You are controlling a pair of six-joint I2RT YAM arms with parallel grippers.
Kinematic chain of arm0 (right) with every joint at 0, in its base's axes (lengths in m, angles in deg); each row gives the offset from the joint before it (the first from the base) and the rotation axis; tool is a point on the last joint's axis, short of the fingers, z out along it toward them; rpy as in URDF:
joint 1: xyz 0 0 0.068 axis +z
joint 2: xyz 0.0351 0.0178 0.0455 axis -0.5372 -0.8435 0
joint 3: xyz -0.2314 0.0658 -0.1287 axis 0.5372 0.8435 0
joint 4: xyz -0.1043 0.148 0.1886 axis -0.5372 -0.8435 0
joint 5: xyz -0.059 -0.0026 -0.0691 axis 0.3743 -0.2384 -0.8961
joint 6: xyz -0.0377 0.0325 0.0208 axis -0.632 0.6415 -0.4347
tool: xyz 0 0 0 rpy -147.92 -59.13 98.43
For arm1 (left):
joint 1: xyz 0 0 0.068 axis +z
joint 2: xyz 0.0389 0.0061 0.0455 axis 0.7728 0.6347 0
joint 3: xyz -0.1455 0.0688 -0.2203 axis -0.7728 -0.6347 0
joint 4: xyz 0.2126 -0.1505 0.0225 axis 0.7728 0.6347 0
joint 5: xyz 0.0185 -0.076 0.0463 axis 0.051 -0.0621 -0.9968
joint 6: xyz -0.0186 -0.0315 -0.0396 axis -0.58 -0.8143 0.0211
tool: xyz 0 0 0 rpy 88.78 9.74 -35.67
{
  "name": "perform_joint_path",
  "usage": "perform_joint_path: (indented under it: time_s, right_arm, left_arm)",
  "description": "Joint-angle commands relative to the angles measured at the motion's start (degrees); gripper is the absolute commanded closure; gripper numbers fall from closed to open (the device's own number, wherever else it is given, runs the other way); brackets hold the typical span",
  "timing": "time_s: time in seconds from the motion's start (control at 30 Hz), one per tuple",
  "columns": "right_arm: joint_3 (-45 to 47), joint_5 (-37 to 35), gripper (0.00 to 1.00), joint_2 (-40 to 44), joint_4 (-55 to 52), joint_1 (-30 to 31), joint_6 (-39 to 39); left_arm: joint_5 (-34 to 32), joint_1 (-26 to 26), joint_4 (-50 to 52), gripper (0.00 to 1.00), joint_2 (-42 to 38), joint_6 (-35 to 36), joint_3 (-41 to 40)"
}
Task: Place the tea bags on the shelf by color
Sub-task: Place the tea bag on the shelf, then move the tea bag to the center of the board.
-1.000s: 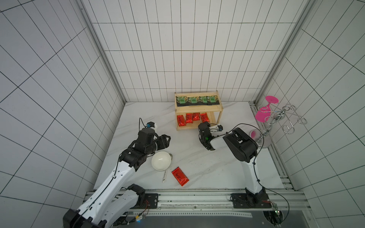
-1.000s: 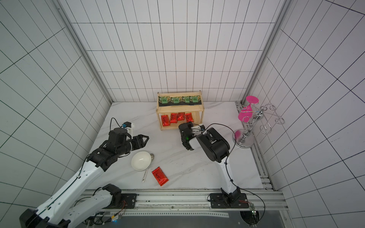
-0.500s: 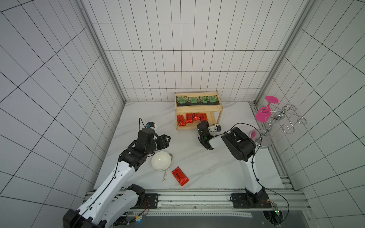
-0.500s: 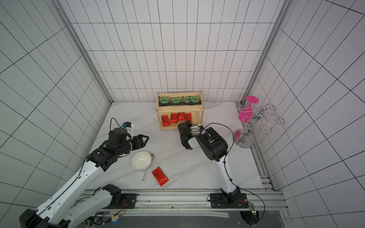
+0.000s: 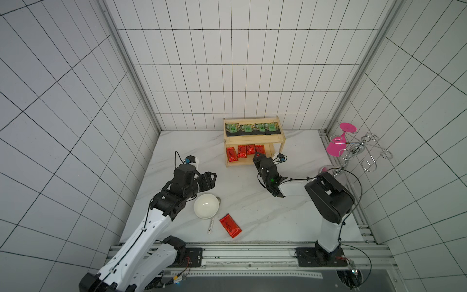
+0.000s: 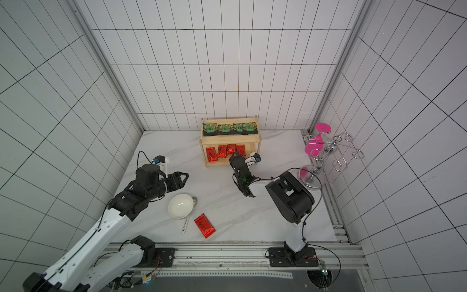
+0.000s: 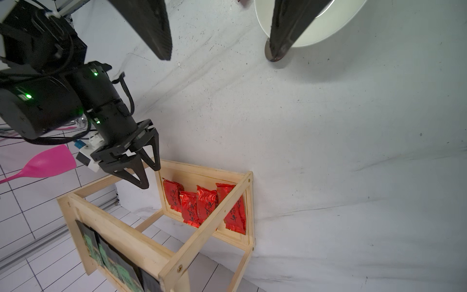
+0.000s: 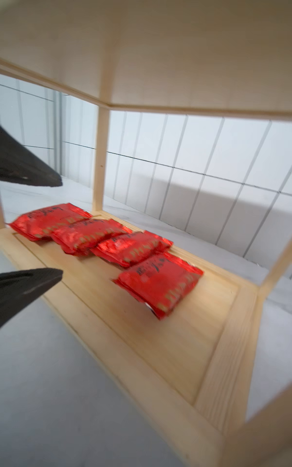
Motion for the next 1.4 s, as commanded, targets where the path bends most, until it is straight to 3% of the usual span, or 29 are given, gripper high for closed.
perform_joint_path:
  time_s: [0.0,0.07,0.27,0.47,0.77,0.93,1.17,1.37]
  right_arm:
    - [2.94,6.40,0.45,9.09,-11.37,6.41,-19.87]
    - [4.15,6.78,0.46,14.26,-19.79,9.98,-27.21]
    - [11.61,6.03,0.50,21.82,-28.84,18.73,-36.66]
    - [8.66,0.15,0.48,20.10,-40.60,27.86,-45.20]
    - [7.37,-1.25,0.45,16.86,-43.68,32.00,-47.53]
    - [4.82,-1.14,0.37,13.64,-45.82,33.87,-47.79]
    - [1.17,-3.29,0.12,9.27,-47.38,37.31,-49.46]
    - [-1.40,-2.41,0.05,7.41,-46.30,39.90,-52.64]
  left_arm:
    - [-0.08,1.27,0.50,0.35,-1.21,0.68,2.17]
    - [-0.14,1.78,1.42,0.35,-1.91,1.39,3.20]
    - [-2.01,2.31,1.77,0.34,-2.74,1.06,3.07]
    - [-5.10,2.55,1.90,0.34,-1.88,0.64,1.97]
    - [-3.64,2.57,-0.13,0.34,-0.10,0.08,0.91]
    - [-6.71,2.66,0.07,0.34,-0.14,0.53,0.61]
    - [-6.86,3.28,0.05,0.33,0.41,1.04,0.21]
    - [-4.95,3.54,-0.76,0.33,0.74,0.79,-0.32]
